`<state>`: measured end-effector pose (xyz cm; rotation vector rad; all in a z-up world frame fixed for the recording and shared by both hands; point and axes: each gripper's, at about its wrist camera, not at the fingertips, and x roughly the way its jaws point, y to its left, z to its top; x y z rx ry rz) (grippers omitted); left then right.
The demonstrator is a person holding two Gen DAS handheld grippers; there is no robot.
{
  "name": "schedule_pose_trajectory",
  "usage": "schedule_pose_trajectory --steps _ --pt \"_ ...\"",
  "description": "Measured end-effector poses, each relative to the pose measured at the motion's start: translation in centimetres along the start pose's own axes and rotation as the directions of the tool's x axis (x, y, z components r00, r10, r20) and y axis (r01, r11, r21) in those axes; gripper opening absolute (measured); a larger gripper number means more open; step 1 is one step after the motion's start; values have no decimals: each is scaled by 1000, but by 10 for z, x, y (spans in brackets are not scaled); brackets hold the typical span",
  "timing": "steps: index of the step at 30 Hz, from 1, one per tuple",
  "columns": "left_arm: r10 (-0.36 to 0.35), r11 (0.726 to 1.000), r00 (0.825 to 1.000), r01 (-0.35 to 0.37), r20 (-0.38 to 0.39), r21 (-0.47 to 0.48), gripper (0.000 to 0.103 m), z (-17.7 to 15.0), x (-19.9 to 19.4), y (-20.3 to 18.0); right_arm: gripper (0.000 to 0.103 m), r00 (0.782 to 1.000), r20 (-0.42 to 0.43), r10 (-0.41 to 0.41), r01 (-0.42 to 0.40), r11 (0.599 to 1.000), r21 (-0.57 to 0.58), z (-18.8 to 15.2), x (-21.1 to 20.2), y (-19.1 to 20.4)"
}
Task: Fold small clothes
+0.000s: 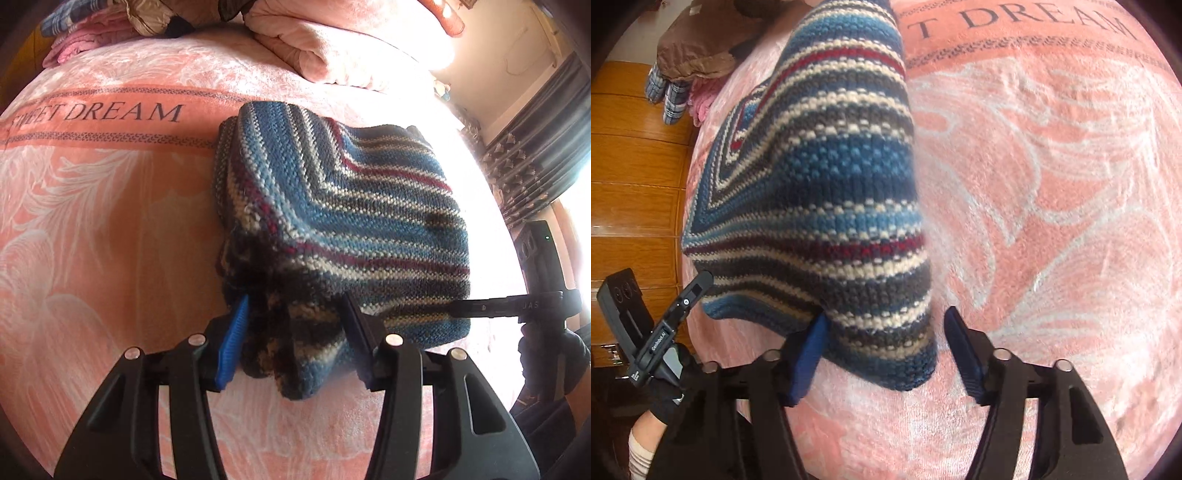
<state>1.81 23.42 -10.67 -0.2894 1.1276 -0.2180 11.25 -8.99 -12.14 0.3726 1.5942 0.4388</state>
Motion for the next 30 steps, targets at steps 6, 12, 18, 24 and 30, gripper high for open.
schedule_pose_trajectory --steps 6,12,18,24,30 --pt "28 999 999 -29 -24 -37 53 -7 16 15 49 997 15 -75 76 996 -48 -10 7 2" --pt "24 992 999 -29 -43 -123 59 -14 9 23 55 998 20 -54 54 998 -12 -10 -4 -2" --pt "72 994 997 -72 -6 -78 59 -13 -46 -6 81 974 188 -129 139 989 -44 -31 -71 25" --pt "160 987 981 -157 107 -36 87 -34 -114 -39 99 888 371 -273 320 945 -72 -70 -122 65" --pt "201 979 968 -196 150 -53 91 -75 -160 -52 99 813 475 -336 428 899 -96 -122 -136 89"
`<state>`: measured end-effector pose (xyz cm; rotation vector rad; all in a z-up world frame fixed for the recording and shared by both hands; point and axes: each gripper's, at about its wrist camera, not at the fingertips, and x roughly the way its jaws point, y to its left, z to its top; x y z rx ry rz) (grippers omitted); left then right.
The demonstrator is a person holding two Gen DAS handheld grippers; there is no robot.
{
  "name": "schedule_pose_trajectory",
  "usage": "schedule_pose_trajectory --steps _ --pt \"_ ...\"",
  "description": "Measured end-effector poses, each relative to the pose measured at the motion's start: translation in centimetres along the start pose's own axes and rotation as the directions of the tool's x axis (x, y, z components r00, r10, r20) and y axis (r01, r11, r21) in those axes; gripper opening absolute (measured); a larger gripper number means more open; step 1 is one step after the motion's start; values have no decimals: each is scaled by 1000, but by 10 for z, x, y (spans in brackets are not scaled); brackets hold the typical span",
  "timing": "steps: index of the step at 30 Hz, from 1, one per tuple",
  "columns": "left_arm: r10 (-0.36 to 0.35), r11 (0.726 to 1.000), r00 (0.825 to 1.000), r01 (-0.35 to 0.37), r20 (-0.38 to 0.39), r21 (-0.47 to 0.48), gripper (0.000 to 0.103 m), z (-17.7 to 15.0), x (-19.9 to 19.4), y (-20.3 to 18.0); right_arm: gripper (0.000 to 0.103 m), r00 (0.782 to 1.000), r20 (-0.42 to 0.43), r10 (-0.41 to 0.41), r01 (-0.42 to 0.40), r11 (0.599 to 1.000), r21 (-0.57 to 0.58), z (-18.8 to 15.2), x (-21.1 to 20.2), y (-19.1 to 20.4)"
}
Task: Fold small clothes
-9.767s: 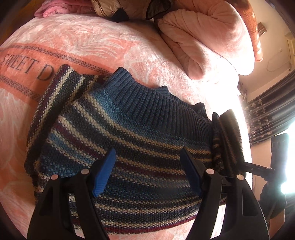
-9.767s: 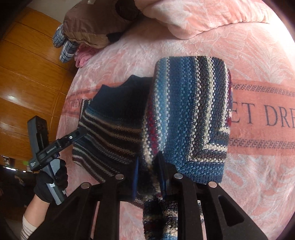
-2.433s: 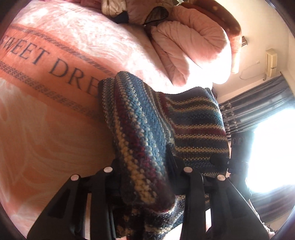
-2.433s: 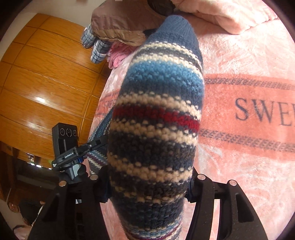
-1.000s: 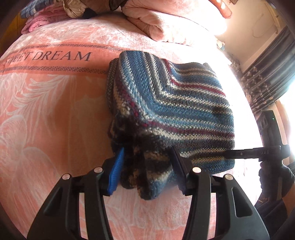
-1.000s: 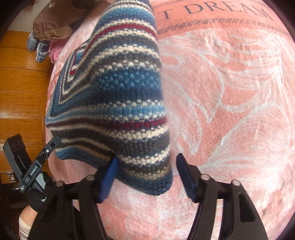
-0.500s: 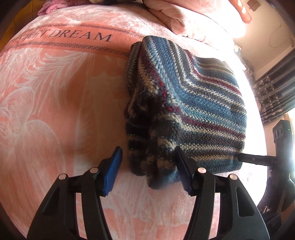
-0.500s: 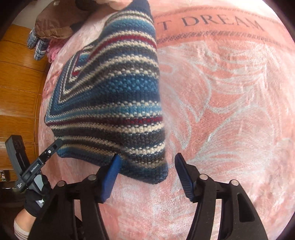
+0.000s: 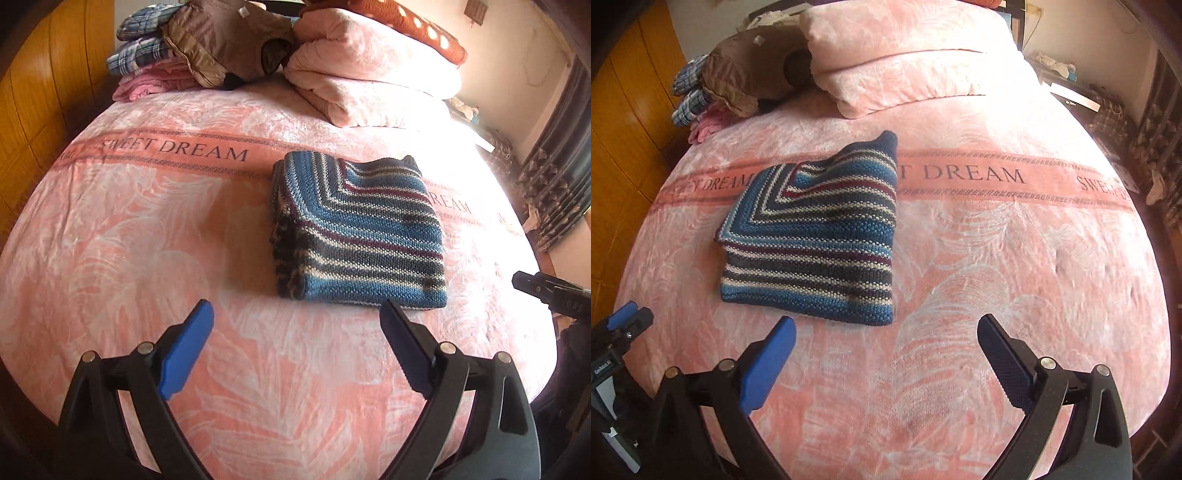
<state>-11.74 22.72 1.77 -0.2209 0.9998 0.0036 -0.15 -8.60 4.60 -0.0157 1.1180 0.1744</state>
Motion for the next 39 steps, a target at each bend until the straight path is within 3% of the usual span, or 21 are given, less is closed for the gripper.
schedule_pose_trajectory --steps 6,8,12,14,17,19,23,27,33,39 --pt "70 997 998 -70 3 33 91 -33 -22 -7 99 994 94 -57 59 998 -21 -44 -32 14" --pt "55 998 998 -56 5 28 91 -43 -29 -7 99 992 100 -72 74 997 -13 -53 -35 14" --pt "49 999 999 -49 12 1 91 -55 -37 -4 99 992 123 -16 13 1000 26 -64 -41 12" --pt "76 997 997 -76 12 8 91 -58 -39 -6 99 976 217 15 -28 998 56 -70 -55 10" --pt "84 996 996 -84 25 13 91 -61 -43 -6 99 927 368 76 -111 991 76 -80 -81 4" --pt "93 995 994 -94 48 19 91 -63 -49 -6 99 912 406 66 -98 993 59 -85 -88 5" --pt "124 990 988 -130 89 55 91 -66 -56 -11 99 955 296 -13 5 1000 28 -80 -70 16" --pt "120 991 989 -124 86 46 91 -66 -56 -9 99 968 224 -112 119 993 -15 -81 -55 32" --pt "142 989 988 -144 67 18 91 -67 -49 0 99 979 189 -78 94 993 -77 -85 -46 51" --pt "199 977 976 -204 90 58 91 -68 -45 -5 99 991 127 -30 36 998 -41 -83 -37 48"
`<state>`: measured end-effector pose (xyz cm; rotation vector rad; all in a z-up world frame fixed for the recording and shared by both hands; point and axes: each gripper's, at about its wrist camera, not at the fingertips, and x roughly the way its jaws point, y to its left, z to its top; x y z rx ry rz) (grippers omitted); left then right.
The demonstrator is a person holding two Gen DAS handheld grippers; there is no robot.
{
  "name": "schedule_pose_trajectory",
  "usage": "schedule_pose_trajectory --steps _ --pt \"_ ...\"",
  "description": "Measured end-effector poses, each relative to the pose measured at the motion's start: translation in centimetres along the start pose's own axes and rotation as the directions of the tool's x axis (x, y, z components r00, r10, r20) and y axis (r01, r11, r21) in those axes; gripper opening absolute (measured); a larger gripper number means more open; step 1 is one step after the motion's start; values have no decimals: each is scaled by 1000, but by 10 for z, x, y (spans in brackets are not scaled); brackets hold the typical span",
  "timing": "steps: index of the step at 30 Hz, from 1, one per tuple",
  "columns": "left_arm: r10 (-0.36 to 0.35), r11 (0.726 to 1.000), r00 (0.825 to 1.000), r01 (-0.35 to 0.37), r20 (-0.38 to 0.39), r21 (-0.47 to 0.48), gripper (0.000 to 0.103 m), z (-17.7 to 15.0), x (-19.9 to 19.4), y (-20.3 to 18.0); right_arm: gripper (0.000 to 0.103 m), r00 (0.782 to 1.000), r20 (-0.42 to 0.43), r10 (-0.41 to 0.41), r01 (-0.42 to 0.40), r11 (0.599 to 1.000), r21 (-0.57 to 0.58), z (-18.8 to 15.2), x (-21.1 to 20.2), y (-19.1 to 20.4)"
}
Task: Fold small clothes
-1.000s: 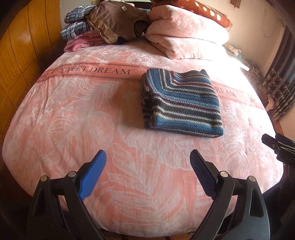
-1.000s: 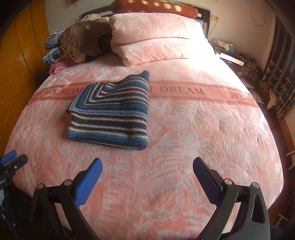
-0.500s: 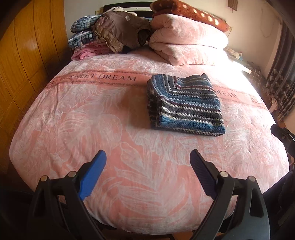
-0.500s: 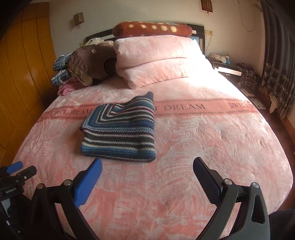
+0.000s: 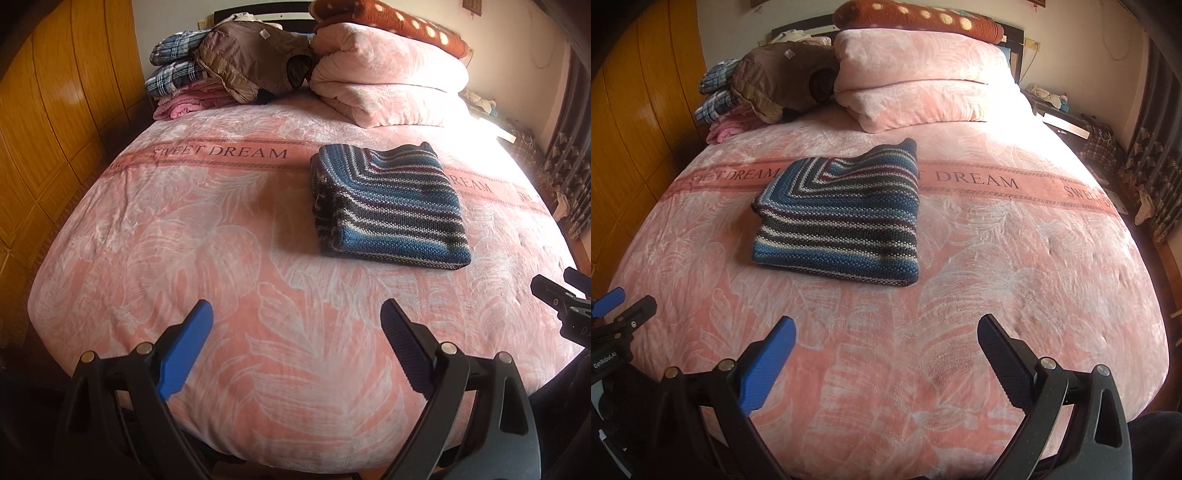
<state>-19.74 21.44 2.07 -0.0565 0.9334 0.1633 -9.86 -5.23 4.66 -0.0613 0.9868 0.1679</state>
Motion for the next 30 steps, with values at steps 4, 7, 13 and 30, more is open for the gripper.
schedule_pose_trajectory --steps 4,7,13,30 --pt "4 1000 1000 -4 8 0 91 1 2 -1 99 1000 6 10 -10 1000 -2 -1 -4 2" --pt "10 1000 1000 -10 12 9 91 2 3 -6 99 1000 -8 -11 11 1000 -16 -4 -1 3" --pt "13 999 1000 -13 9 53 91 -1 4 -19 99 1000 -27 5 -5 1000 9 -5 1 -7" --pt "0 997 1000 1 -10 74 91 -2 12 -27 99 998 -57 -11 13 999 40 -2 8 -14"
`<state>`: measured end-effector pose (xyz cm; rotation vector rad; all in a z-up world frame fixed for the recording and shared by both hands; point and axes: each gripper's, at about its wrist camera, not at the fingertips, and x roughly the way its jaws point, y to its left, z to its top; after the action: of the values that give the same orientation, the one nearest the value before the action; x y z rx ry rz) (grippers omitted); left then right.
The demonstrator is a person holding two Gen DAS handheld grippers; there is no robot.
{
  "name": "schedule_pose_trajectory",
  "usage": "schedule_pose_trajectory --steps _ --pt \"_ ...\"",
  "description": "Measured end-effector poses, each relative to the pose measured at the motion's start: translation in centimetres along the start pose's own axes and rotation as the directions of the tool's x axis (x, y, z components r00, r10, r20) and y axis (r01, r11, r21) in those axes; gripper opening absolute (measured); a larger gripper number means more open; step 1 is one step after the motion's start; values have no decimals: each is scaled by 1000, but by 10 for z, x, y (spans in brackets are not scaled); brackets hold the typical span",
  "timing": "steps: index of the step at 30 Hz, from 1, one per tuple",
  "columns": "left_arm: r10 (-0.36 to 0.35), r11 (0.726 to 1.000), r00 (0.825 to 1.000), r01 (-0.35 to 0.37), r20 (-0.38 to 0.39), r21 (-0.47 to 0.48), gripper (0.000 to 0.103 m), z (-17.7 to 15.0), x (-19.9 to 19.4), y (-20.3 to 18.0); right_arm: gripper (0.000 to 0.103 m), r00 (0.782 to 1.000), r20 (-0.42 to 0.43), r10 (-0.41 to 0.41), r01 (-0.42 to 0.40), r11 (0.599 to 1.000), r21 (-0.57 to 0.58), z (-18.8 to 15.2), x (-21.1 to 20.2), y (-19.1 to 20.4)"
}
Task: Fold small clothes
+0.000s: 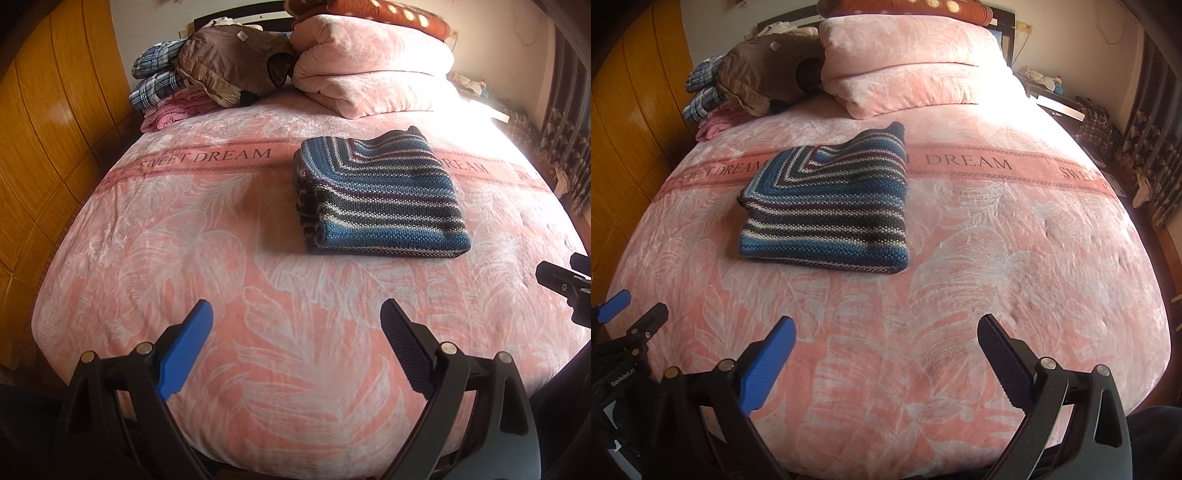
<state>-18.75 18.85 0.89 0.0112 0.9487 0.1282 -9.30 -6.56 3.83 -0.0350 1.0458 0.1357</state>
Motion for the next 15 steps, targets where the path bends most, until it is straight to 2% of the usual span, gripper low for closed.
schedule_pose_trajectory --steps 11,15 --pt "-4 1000 1000 4 -13 14 91 0 6 -5 99 1000 -15 14 -14 1000 24 0 5 -6" --pt "-3 1000 1000 4 -15 17 91 -1 6 -6 99 1000 11 -7 7 1000 23 1 2 -6"
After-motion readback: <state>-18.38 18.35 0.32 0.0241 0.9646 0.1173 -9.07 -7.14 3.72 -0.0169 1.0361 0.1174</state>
